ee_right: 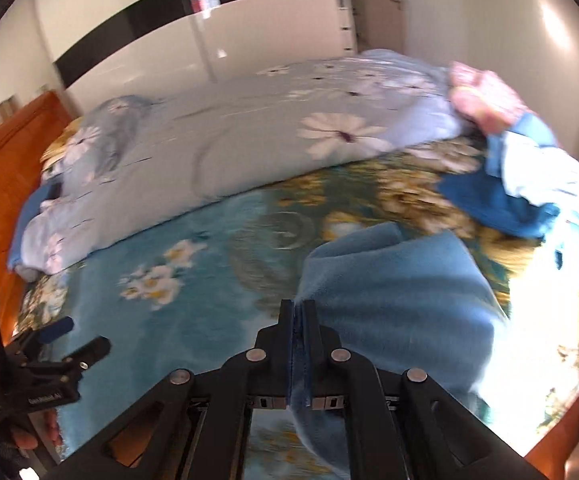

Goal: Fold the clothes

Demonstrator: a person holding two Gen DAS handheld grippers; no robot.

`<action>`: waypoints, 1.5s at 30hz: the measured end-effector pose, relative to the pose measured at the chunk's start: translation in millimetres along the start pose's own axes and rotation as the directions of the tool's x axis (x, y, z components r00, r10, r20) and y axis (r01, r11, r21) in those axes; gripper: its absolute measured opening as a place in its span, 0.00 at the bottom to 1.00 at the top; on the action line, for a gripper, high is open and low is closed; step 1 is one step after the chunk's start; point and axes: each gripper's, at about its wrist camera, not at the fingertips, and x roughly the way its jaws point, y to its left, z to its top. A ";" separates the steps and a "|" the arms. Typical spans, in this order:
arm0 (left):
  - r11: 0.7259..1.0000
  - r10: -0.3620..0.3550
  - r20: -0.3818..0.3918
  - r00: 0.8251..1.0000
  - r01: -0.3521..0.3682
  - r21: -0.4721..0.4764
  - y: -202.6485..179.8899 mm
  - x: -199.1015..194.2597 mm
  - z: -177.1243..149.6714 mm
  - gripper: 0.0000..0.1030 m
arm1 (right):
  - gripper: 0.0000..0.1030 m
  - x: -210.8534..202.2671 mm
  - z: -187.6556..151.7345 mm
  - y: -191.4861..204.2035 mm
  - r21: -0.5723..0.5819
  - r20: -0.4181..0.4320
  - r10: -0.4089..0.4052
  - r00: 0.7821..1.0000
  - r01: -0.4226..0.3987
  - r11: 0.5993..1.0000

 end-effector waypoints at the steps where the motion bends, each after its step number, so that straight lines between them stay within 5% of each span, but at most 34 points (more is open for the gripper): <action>1: 1.000 0.016 -0.003 1.000 -0.016 -0.018 13.8 -2.7 -4.3 1.00 | 0.02 9.3 -0.9 21.1 -0.012 -0.003 0.033 0.999 -0.033 0.999; 7: 0.991 0.094 -0.030 0.995 -0.097 -0.096 84.6 -15.3 -27.9 1.00 | 0.00 54.6 -14.0 151.5 -0.147 -0.046 0.168 0.985 -0.173 0.974; 12: 0.989 0.108 -0.049 0.993 -0.112 -0.101 109.8 -15.7 -41.0 1.00 | 0.00 71.2 -34.7 186.7 -0.164 -0.090 0.158 0.983 -0.171 0.971; 17: 0.996 0.048 -0.027 0.999 -0.049 -0.072 94.4 -3.3 -40.7 1.00 | 0.01 74.1 -48.0 143.9 -0.159 -0.125 0.008 0.992 -0.028 0.987; 25: 0.996 -0.081 -0.046 0.996 0.082 0.019 9.7 42.9 -10.2 1.00 | 0.07 86.8 -41.3 34.1 -0.142 -0.205 -0.195 0.959 0.168 0.975; 28: 0.993 -0.106 -0.072 0.992 0.109 0.038 -23.6 63.1 7.2 1.00 | 0.21 102.7 -31.3 -4.4 -0.142 -0.235 -0.196 0.952 0.166 0.976; 36: 0.993 -0.113 -0.118 0.987 0.116 0.013 -74.7 106.9 48.9 1.00 | 0.35 161.5 -9.5 -83.8 -0.148 -0.304 -0.180 0.936 0.140 0.979; 45: 0.999 -0.041 -0.203 0.978 0.044 0.013 -98.4 143.8 48.4 1.00 | 0.39 226.6 -5.5 -100.4 -0.278 -0.391 -0.092 0.916 -0.022 0.960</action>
